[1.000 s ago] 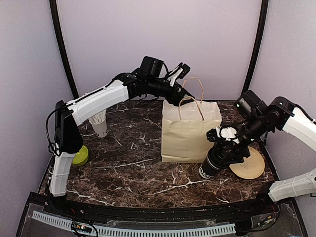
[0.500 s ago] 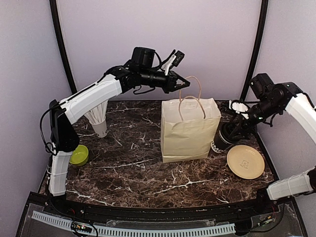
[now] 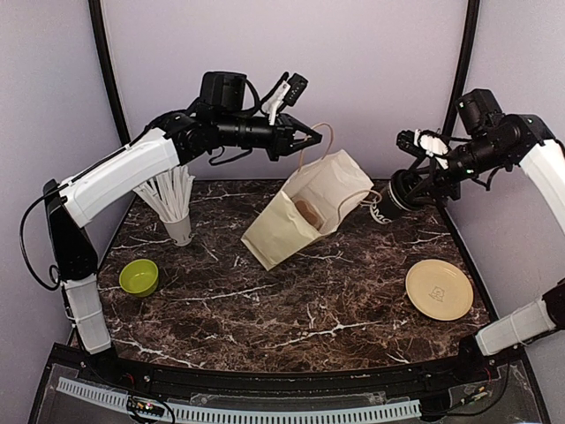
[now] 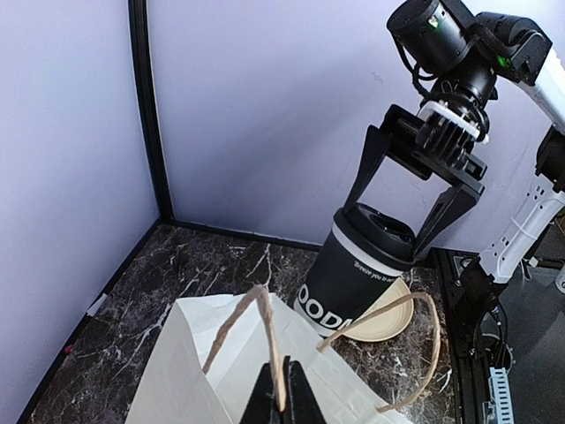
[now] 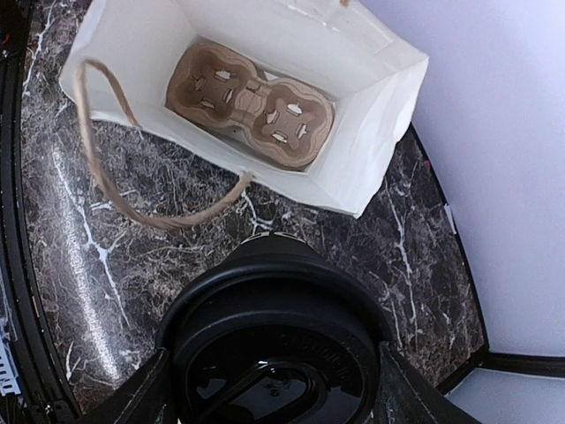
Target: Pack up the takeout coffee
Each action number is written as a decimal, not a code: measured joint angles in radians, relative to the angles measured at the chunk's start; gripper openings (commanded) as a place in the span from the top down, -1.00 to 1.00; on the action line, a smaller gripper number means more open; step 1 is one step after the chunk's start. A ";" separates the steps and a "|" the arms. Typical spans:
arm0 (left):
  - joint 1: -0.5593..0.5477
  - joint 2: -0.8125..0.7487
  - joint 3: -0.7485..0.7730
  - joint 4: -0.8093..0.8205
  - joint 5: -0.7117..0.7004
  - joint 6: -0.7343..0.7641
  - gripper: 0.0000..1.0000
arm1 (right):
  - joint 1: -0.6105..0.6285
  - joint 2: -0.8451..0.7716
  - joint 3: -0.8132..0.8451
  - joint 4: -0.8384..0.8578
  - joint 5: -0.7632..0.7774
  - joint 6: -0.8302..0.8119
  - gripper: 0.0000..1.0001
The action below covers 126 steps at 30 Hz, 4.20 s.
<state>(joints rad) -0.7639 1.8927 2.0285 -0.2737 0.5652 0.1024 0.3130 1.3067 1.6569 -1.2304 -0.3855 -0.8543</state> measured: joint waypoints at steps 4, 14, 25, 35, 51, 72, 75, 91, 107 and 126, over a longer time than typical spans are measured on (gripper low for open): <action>0.000 -0.007 -0.043 0.010 0.003 0.000 1.00 | 0.000 0.005 0.052 0.003 -0.022 0.003 -0.12; -0.023 -0.007 -0.087 -0.013 0.039 0.015 1.00 | 0.117 0.012 0.118 0.034 -0.044 0.012 -0.13; -0.132 -0.053 -0.132 -0.085 0.018 0.087 1.00 | 0.427 0.040 0.008 0.032 -0.055 -0.002 -0.13; -0.149 -0.199 -0.281 -0.053 -0.002 0.119 1.00 | 0.667 0.066 -0.026 0.041 -0.027 0.008 -0.09; -0.149 -0.204 -0.343 -0.031 -0.034 0.138 1.00 | 0.678 -0.018 -0.229 0.232 0.317 0.071 -0.08; -0.149 -0.208 -0.341 0.043 -0.266 0.177 1.00 | 0.808 0.048 -0.277 0.269 0.330 0.063 -0.09; -0.149 -0.208 -0.341 0.049 -0.269 0.182 1.00 | 0.850 0.110 -0.204 0.259 0.312 0.064 -0.08; -0.149 -0.225 -0.383 0.101 -0.213 0.154 -0.36 | 0.878 0.129 -0.205 0.265 0.398 0.082 -0.07; -0.183 -0.453 -0.499 0.135 -0.172 0.135 -0.68 | 0.859 -0.025 -0.404 0.290 0.486 0.066 0.00; -0.077 -0.432 -0.718 0.339 -0.384 0.077 -0.65 | 0.861 -0.066 -0.533 0.484 0.639 0.050 0.01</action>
<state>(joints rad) -0.8413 1.4609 1.3106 0.0654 0.1810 0.1799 1.1736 1.2407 1.1244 -0.7460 0.2531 -0.8040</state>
